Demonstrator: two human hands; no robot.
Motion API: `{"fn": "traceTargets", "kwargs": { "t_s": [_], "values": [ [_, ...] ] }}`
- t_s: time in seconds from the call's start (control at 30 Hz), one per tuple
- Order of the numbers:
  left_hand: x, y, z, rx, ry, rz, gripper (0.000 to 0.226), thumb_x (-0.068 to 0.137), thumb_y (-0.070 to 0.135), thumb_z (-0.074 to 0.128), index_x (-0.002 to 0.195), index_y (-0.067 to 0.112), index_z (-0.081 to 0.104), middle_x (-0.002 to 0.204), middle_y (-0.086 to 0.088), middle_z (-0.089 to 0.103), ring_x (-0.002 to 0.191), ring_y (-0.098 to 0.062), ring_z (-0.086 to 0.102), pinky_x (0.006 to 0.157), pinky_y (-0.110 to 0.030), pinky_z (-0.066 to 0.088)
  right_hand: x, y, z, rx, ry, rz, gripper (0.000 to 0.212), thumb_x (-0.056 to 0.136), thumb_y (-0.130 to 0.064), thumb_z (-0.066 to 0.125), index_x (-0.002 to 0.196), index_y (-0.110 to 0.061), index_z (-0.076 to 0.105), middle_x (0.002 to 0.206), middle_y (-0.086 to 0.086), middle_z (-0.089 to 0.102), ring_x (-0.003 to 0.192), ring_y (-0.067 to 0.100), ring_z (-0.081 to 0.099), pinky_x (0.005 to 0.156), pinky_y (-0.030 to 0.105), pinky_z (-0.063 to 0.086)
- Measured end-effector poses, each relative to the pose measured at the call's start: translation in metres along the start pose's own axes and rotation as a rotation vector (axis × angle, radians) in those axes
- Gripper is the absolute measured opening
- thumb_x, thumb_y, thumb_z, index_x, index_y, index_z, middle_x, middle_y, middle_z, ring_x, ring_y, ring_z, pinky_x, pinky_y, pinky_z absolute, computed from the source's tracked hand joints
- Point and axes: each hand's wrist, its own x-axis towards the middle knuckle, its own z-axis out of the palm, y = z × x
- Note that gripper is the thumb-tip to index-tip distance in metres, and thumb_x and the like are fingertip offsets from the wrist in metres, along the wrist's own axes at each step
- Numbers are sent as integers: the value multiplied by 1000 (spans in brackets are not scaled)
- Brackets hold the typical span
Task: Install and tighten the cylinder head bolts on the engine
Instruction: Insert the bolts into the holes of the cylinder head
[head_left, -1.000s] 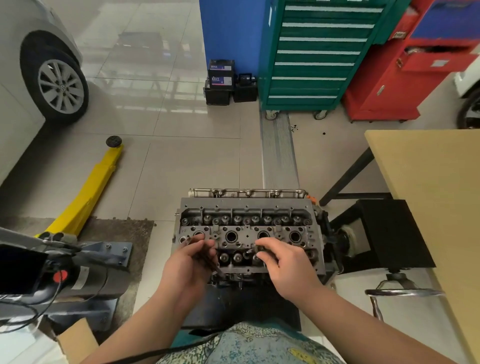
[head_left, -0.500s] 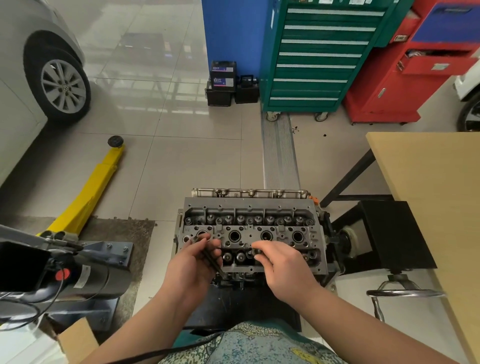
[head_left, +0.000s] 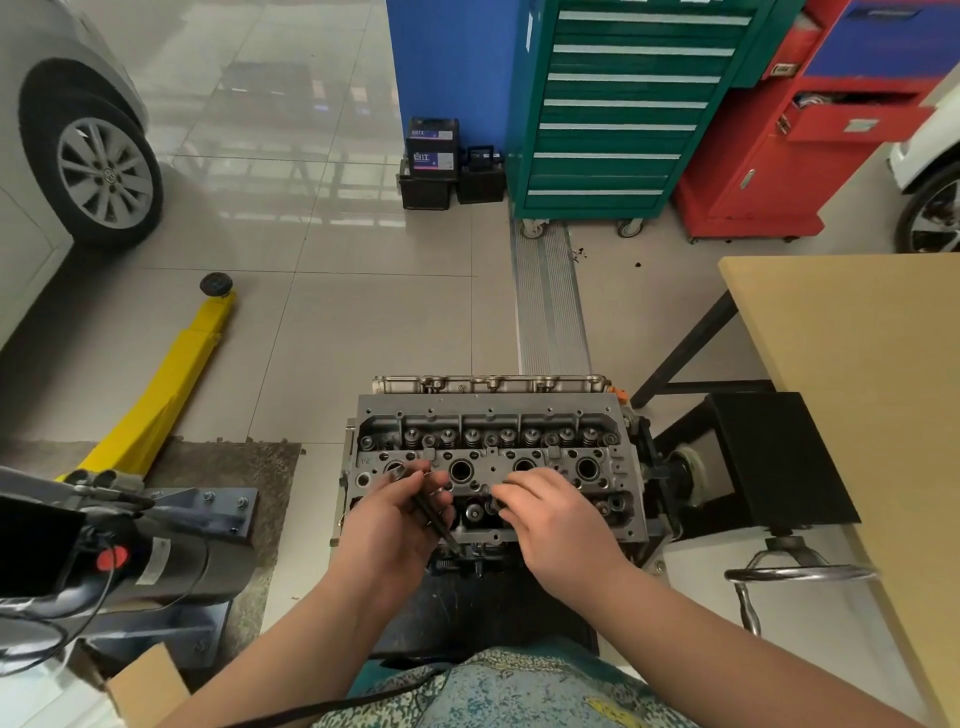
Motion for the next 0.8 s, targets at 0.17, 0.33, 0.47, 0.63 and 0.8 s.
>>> {"fn": "traceTargets", "kwargs": {
  "t_s": [0.17, 0.33, 0.47, 0.63, 0.8],
  "values": [
    [-2, -1, 8, 55, -59, 3, 29, 102, -1, 51, 125, 4, 68, 105, -13, 74, 83, -24, 71, 76, -41, 60, -12, 5, 12, -237, -442, 203, 56, 105, -45, 44, 157, -25, 36, 169, 5, 19, 154, 34, 16, 123, 54, 21],
    [-18, -2, 19, 650, -182, 64, 37, 94, -2, 70, 120, 23, 77, 110, -4, 74, 86, -19, 74, 77, -28, 61, -20, 1, 0, 189, -190, 376, 47, 97, -62, 46, 137, -40, 59, 135, -23, 56, 131, -1, 43, 108, 25, 40],
    [-24, -15, 30, 1252, -307, 250, 48, 81, 17, 88, 122, 34, 71, 89, 10, 79, 81, -5, 75, 77, -25, 62, -17, -6, -13, 782, -174, 625, 26, 87, -57, 67, 113, -54, 67, 102, -19, 75, 95, 0, 70, 77, 18, 55],
    [-14, -27, 31, 1252, -380, 224, 47, 84, 22, 86, 119, 41, 60, 99, 9, 77, 94, -8, 73, 92, -41, 61, -29, 1, -30, 878, -111, 735, 10, 93, -32, 74, 99, -40, 73, 89, -6, 78, 78, 12, 74, 65, 26, 56],
    [-3, -36, 22, 2119, -438, 504, 73, 99, 54, 55, 163, 35, 26, 173, 14, 12, 160, -22, 7, 130, -51, 16, -46, 21, -51, 467, 129, 641, 22, 95, -21, 73, 115, -29, 72, 92, -16, 73, 90, -1, 70, 79, 23, 60]
  ]
}}
